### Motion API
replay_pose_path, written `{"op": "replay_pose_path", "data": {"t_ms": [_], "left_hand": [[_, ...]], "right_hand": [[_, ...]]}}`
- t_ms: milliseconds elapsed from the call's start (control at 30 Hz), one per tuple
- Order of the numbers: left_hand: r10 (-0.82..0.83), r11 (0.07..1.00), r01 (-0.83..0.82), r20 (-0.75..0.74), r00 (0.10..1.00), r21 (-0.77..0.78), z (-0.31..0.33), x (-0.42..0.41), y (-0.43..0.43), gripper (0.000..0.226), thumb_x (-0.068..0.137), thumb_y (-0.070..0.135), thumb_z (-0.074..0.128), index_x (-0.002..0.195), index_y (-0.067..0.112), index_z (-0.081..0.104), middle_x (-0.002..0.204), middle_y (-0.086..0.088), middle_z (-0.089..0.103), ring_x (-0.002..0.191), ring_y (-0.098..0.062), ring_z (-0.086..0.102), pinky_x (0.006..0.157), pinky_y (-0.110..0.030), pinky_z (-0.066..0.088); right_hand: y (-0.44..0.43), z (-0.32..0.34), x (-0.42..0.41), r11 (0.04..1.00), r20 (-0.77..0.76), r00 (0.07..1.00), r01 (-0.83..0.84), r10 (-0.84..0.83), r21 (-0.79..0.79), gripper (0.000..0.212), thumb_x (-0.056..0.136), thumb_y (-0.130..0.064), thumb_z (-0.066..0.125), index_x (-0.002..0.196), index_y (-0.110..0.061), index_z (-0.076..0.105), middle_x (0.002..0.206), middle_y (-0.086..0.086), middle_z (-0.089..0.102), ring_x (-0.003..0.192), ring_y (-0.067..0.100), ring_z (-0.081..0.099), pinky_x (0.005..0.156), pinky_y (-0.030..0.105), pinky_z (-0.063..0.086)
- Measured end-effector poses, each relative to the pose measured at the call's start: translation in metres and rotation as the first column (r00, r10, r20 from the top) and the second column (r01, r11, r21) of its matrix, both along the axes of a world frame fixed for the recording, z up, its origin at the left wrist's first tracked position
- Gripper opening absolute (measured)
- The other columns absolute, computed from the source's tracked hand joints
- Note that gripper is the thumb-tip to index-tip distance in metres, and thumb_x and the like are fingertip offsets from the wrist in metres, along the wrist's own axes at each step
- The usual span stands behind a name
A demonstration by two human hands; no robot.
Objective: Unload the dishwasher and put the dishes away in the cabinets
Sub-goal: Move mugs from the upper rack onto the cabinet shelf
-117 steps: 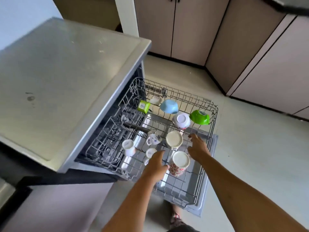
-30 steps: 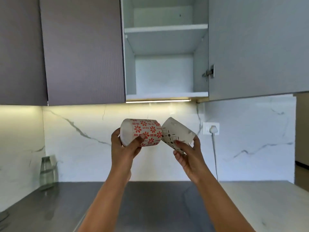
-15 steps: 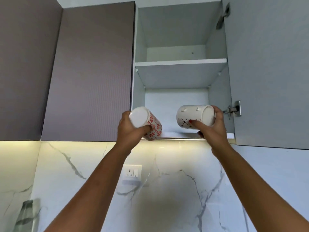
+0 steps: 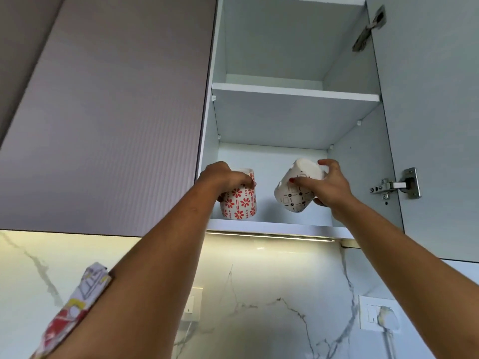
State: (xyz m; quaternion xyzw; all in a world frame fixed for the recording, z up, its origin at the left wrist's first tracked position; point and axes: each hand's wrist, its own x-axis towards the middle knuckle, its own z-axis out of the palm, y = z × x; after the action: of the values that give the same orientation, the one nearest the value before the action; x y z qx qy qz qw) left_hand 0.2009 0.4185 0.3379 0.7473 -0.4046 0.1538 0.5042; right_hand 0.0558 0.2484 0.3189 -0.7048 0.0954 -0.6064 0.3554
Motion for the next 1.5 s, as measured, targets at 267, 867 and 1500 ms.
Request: {"op": "replay_pose_path", "data": {"t_ms": [267, 867, 1500], "left_hand": [[-0.018, 0.980, 0.002, 0.080, 0.997, 0.200, 0.011, 0.029, -0.039, 0.035, 0.077, 0.041, 0.069, 0.091, 0.011, 0.058, 0.093, -0.008, 0.066, 0.084, -0.025, 0.066, 0.075, -0.031, 0.052], [-0.123, 0.919, 0.123, -0.024, 0.992, 0.374, 0.021, 0.057, -0.058, 0.046, 0.089, 0.033, 0.061, 0.124, 0.007, 0.049, 0.122, -0.013, 0.058, 0.103, -0.024, 0.057, 0.083, -0.038, 0.050], [0.212, 0.843, -0.368, 0.387, 0.897, 0.392, 0.020, 0.063, -0.082, 0.034, 0.092, 0.032, 0.050, 0.116, 0.009, 0.058, 0.101, -0.009, 0.061, 0.084, -0.024, 0.060, 0.077, -0.033, 0.048]], "right_hand": [[-0.032, 0.011, 0.057, 0.999, -0.242, 0.970, -0.010, 0.020, 0.042, 0.074, 0.068, -0.031, 0.082, 0.127, -0.023, 0.039, 0.115, 0.009, 0.052, 0.097, 0.024, 0.055, 0.058, 0.026, 0.046], [-0.057, 0.018, 0.080, 0.999, -0.443, 0.897, 0.005, 0.009, 0.032, 0.042, 0.075, -0.028, 0.078, 0.103, -0.018, 0.048, 0.109, 0.010, 0.058, 0.094, 0.023, 0.054, 0.063, 0.028, 0.047], [-0.038, 0.024, 0.096, 0.879, -0.647, 0.611, 0.199, -0.457, -0.433, 0.036, 0.092, -0.035, 0.057, 0.117, -0.009, 0.055, 0.116, 0.015, 0.053, 0.103, 0.029, 0.060, 0.075, 0.041, 0.059]]}}
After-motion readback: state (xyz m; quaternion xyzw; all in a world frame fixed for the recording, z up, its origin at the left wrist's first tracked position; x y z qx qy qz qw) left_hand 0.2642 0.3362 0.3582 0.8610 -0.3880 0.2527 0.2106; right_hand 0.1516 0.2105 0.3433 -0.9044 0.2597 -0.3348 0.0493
